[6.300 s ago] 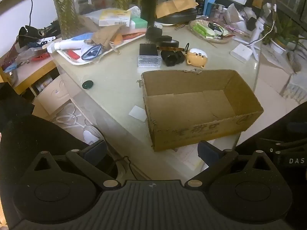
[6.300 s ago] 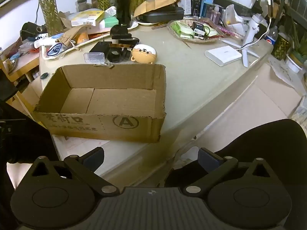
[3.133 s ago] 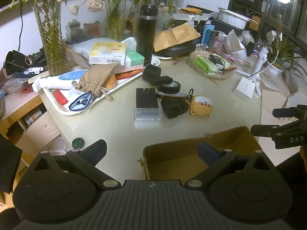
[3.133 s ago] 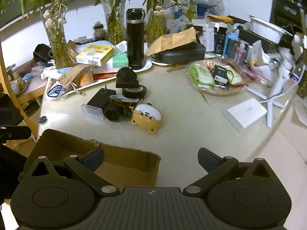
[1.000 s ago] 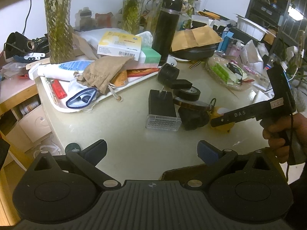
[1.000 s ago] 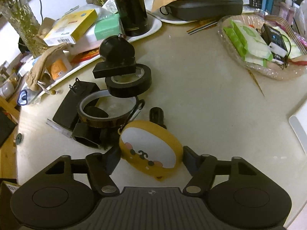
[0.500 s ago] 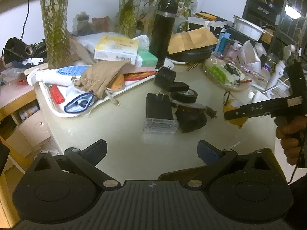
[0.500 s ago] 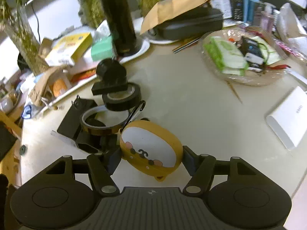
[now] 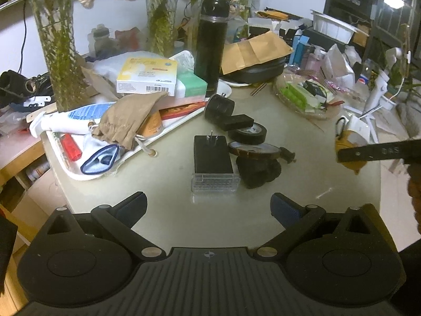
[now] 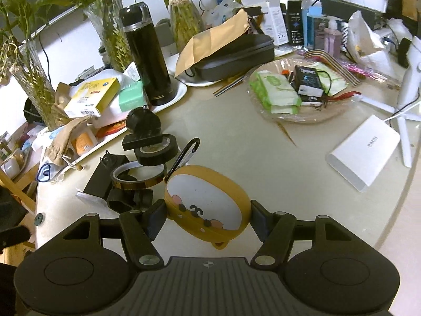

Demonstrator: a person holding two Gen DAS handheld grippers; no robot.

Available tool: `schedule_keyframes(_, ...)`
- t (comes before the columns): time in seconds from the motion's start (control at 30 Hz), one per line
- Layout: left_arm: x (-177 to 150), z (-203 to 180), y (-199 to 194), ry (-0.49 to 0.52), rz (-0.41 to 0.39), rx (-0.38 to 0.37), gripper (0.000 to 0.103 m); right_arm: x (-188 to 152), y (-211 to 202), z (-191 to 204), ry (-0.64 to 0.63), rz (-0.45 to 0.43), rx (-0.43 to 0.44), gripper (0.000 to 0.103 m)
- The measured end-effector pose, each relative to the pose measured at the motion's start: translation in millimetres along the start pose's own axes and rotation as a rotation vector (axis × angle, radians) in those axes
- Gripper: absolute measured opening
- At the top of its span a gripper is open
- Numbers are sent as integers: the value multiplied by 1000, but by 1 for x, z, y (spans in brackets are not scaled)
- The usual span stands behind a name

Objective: Organize rigid objects
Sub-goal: 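Lift the yellow case with the right tool while the left tool approaches the clear plastic box, then grasp the clear plastic box with the left tool while the right tool holds the yellow case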

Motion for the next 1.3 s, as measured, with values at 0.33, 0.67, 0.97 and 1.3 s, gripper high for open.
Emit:
schedule_keyframes(0.33,12,-7,36,-11,81,-16,103,-10,-19,0,2,-22,-8,69)
schedule_keyframes(0.67,22,-21,77,26,163,57,103,-15,-24,-5,23,-24,-11,70)
schedule_keyframes(0.97,30,-28,103,25,247,48,90,-15,-24,-7,31,-21,-3,70)
schedule_keyframes(1.3,29,-32,119,25,325,28,83,-15,-23,-7,28,-20,2,70)
Point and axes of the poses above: each gripper's, at about its wrist camera, not at the fingertips, and y roughly the way its jaws point, z to its left, x to its top, the point moved 3 cm from there along y, roughly the way its jaws point, and after that the axes turned 14 degrees about x, right-handed, at the moved point
